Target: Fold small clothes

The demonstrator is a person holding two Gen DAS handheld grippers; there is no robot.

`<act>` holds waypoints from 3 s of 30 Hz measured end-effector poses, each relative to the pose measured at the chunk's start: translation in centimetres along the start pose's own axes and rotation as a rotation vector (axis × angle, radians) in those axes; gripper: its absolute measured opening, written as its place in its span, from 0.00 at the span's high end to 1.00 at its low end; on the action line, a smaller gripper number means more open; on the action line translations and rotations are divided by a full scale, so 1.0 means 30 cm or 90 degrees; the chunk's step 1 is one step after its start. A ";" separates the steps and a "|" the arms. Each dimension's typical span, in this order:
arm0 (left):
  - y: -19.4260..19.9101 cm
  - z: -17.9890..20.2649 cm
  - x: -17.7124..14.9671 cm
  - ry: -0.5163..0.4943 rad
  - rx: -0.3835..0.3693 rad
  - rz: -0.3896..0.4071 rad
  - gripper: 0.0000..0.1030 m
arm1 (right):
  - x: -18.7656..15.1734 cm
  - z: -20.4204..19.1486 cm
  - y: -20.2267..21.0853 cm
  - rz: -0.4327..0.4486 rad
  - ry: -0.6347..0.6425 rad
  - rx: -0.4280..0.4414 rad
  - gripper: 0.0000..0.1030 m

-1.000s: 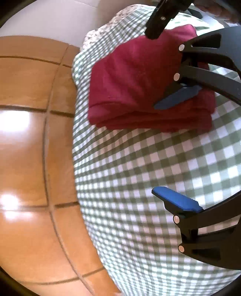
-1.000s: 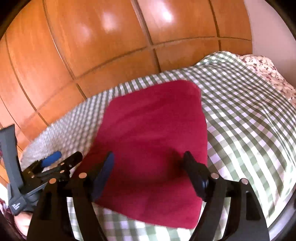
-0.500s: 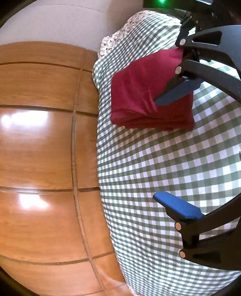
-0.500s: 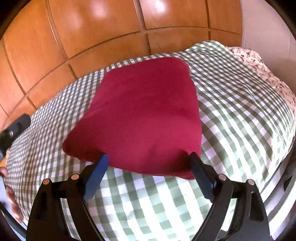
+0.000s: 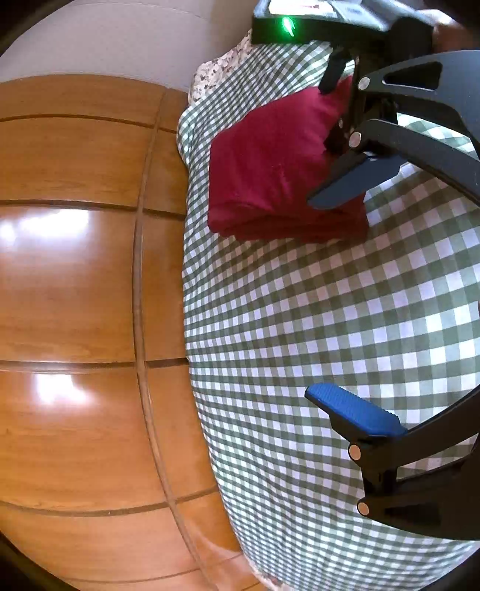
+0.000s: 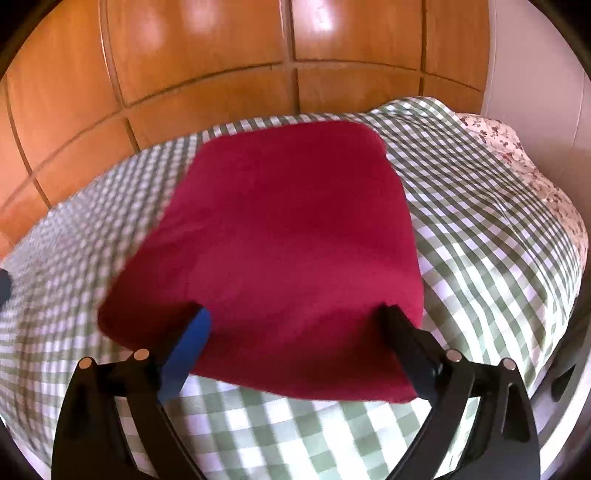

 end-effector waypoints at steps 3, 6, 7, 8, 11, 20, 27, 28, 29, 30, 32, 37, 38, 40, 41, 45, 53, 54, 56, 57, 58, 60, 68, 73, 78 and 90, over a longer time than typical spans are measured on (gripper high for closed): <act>0.000 -0.010 -0.011 0.002 0.007 -0.001 0.04 | 0.009 0.006 0.065 0.026 -0.015 -0.013 0.02; -0.002 -0.025 -0.031 0.004 0.013 -0.010 0.04 | 0.007 -0.001 0.129 0.041 -0.024 -0.027 0.02; 0.000 -0.031 -0.038 0.008 0.015 -0.011 0.04 | 0.007 0.000 0.143 0.044 -0.025 -0.036 0.02; 0.003 -0.041 -0.046 0.014 0.016 -0.011 0.04 | 0.006 -0.001 0.159 0.047 -0.024 -0.046 0.02; 0.011 -0.062 -0.067 0.023 0.016 -0.015 0.04 | -0.011 0.002 0.196 0.048 -0.021 -0.067 0.02; 0.038 -0.075 -0.123 0.025 0.014 -0.025 0.04 | -0.051 0.038 0.298 0.092 -0.004 -0.148 0.02; 0.063 -0.049 -0.151 0.005 0.035 -0.030 0.04 | -0.094 0.039 0.279 0.077 -0.005 -0.133 0.02; 0.067 -0.046 -0.153 0.005 0.031 -0.032 0.04 | -0.096 0.038 0.281 0.081 -0.005 -0.131 0.02; 0.073 -0.044 -0.155 0.004 0.029 -0.032 0.04 | -0.099 0.036 0.281 0.083 -0.006 -0.128 0.02; 0.077 -0.043 -0.154 0.003 0.030 -0.030 0.04 | -0.103 0.033 0.281 0.082 -0.007 -0.122 0.02; 0.088 -0.045 -0.148 0.001 0.037 -0.022 0.04 | -0.107 0.023 0.284 0.082 -0.009 -0.107 0.02; 0.110 -0.055 -0.136 0.018 0.036 -0.010 0.04 | -0.098 0.018 0.298 0.088 -0.010 -0.098 0.02; 0.114 -0.056 -0.136 0.016 0.037 -0.008 0.04 | -0.096 0.018 0.302 0.091 -0.012 -0.098 0.02; 0.122 -0.061 -0.137 0.017 0.038 -0.003 0.04 | -0.094 0.014 0.309 0.097 -0.010 -0.098 0.02; 0.123 -0.064 -0.138 0.019 0.037 -0.002 0.04 | -0.094 0.011 0.310 0.099 -0.009 -0.098 0.02; 0.121 -0.066 -0.137 0.020 0.034 -0.005 0.04 | -0.096 0.010 0.308 0.096 -0.013 -0.094 0.02; 0.137 -0.047 -0.129 0.006 0.037 0.011 0.04 | -0.091 0.032 0.321 0.102 -0.034 -0.092 0.02; 0.137 -0.045 -0.128 0.005 0.037 0.011 0.04 | -0.092 0.033 0.321 0.103 -0.035 -0.093 0.02; 0.136 -0.044 -0.129 0.006 0.035 0.010 0.04 | -0.093 0.032 0.323 0.103 -0.037 -0.093 0.02; 0.135 -0.045 -0.131 0.006 0.034 0.008 0.04 | -0.093 0.031 0.325 0.105 -0.037 -0.094 0.02; 0.136 -0.045 -0.134 0.007 0.034 0.007 0.04 | -0.092 0.030 0.326 0.107 -0.035 -0.094 0.02; 0.135 -0.046 -0.135 0.009 0.034 0.006 0.04 | -0.093 0.028 0.324 0.107 -0.032 -0.096 0.02; 0.141 -0.043 -0.145 0.002 0.040 0.006 0.04 | -0.096 0.025 0.324 0.107 -0.027 -0.093 0.02; 0.132 -0.045 -0.129 -0.008 0.042 0.006 0.04 | -0.096 0.027 0.315 0.107 -0.030 -0.090 0.02; 0.128 -0.047 -0.129 -0.003 0.043 0.002 0.04 | -0.097 0.053 0.313 0.105 -0.051 -0.086 0.02; 0.126 -0.046 -0.146 -0.010 0.036 -0.004 0.04 | -0.108 0.033 0.307 0.104 -0.041 -0.078 0.02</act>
Point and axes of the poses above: each gripper's, at about its wrist camera, not at the fingertips, and y roughly against the way its jaws point, z to its right, x to its top, the point moved 9 cm from there along -y, roughly the way its jaws point, and after that the axes turned 7 degrees about y, right-handed, at the moved point
